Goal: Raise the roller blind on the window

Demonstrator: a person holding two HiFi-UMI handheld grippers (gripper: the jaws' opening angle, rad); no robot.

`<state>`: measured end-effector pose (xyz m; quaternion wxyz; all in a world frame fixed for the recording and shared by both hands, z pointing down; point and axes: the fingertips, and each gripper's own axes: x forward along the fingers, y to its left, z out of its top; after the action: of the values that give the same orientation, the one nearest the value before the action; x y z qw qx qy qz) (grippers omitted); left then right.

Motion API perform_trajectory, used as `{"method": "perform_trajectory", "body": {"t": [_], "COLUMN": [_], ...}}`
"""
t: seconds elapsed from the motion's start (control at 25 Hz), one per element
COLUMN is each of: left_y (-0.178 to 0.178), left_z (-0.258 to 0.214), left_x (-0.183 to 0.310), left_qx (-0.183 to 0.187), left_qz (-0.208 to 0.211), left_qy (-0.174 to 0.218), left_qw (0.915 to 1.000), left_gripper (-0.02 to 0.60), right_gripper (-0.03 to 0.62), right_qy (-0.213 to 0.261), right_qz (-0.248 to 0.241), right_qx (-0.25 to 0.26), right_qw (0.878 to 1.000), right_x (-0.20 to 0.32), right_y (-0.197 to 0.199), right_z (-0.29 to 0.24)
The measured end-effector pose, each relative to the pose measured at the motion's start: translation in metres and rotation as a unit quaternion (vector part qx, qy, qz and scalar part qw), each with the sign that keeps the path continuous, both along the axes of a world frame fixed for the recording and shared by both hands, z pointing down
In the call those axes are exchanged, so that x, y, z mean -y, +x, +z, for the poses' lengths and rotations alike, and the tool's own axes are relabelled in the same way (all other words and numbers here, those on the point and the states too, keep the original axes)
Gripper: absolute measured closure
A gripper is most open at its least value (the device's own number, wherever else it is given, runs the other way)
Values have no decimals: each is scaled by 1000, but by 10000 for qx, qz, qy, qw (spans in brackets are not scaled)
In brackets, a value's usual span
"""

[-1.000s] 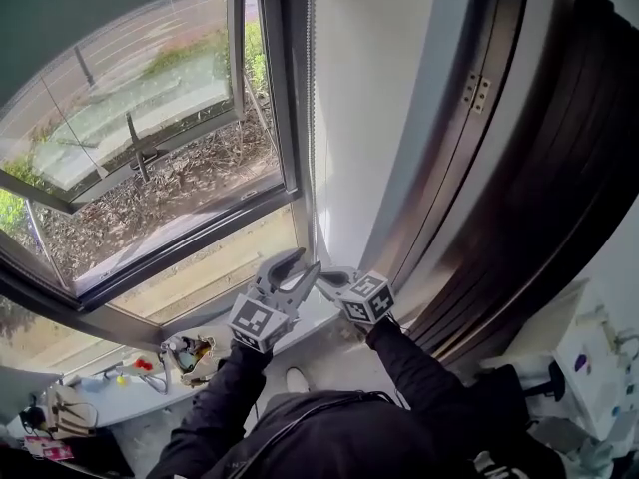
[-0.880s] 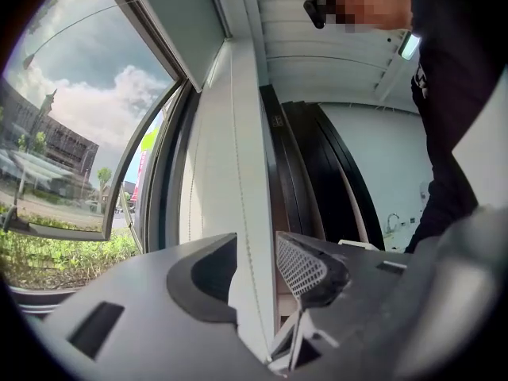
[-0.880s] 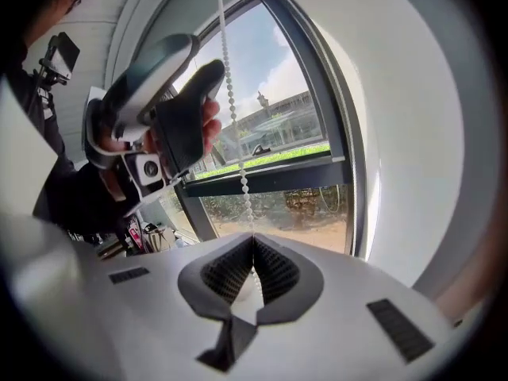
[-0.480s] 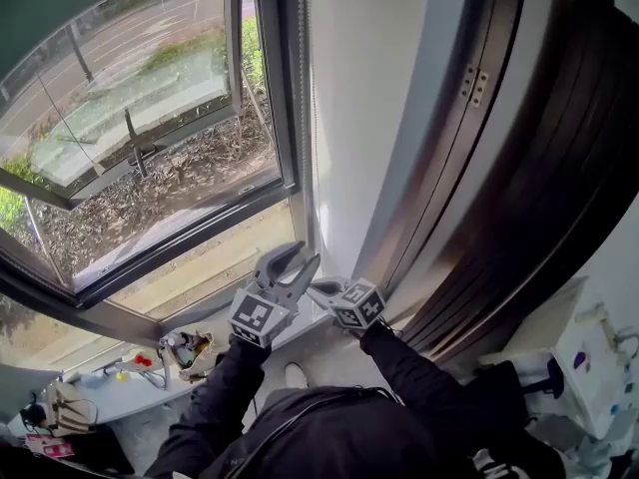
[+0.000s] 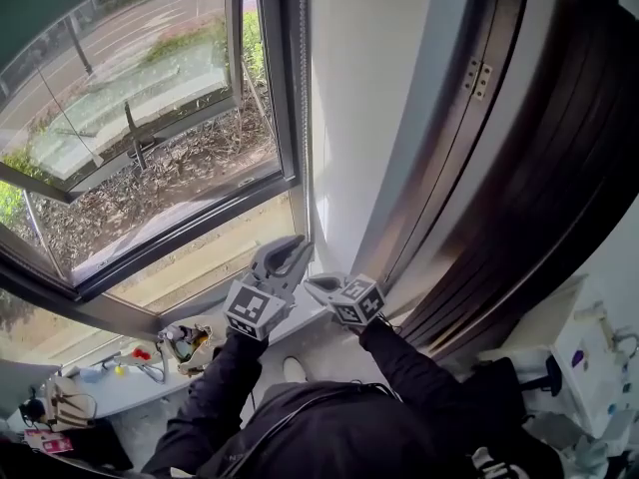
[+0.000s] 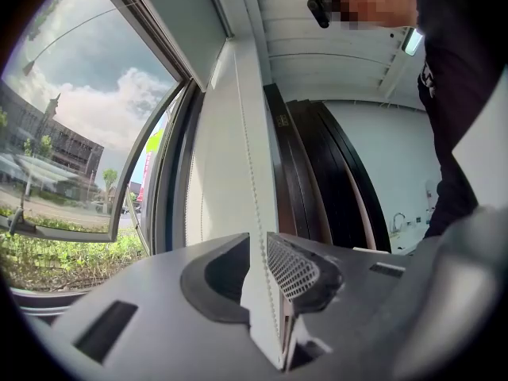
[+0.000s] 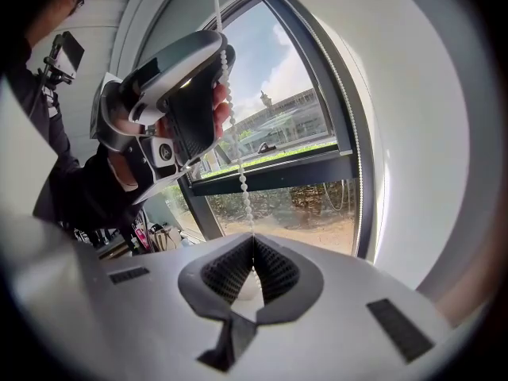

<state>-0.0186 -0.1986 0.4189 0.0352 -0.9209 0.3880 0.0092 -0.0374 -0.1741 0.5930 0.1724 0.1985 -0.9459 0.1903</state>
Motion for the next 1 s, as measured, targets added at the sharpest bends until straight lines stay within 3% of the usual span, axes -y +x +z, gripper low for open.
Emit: {"method": "perform_trajectory", "body": {"t": [0.12,0.2,0.48,0.52,0.56,0.6,0.64,0.84,1.0], "left_y": [1,1,-11,-11,-11,-12,-13,-21,-21], "left_z": [0,1,6,12,20,30,41,96,109], "left_x": [0,-1,2,3,5,6,7,-3,-9], "left_qx": [-24,-79,-150,-153,-123,-86,-54,-79,-63], "left_qz": [31,40,-287,-289,-291,-288,-282,-322,-278], "left_qy": [-25,-84,51,7,-60,-149,-254,-774,-837], "left_qw": [10000,9999,9995,9995,9995,9994,9993,9964,9961], "left_gripper": [510,569,575,575,575,576,577,577,577], "right_gripper": [588,588,585,551,439,370,343,276,250], "right_qy": [28,-32,96,129,127,115,127,716,924], "right_qz": [-92,-136,-81,-151,-199,-218,-215,-554,-721], "right_qx": [-59,-87,-57,-135,-158,-108,-4,729,1579], "right_qw": [9999,9999,9999,9997,9996,9996,9997,9932,9805], "right_x": [-4,-7,-1,-3,-3,-3,-2,-10,-13], "right_y": [-3,-2,7,8,9,11,13,18,22], "right_z": [2,8,6,10,13,14,11,-27,-76]}}
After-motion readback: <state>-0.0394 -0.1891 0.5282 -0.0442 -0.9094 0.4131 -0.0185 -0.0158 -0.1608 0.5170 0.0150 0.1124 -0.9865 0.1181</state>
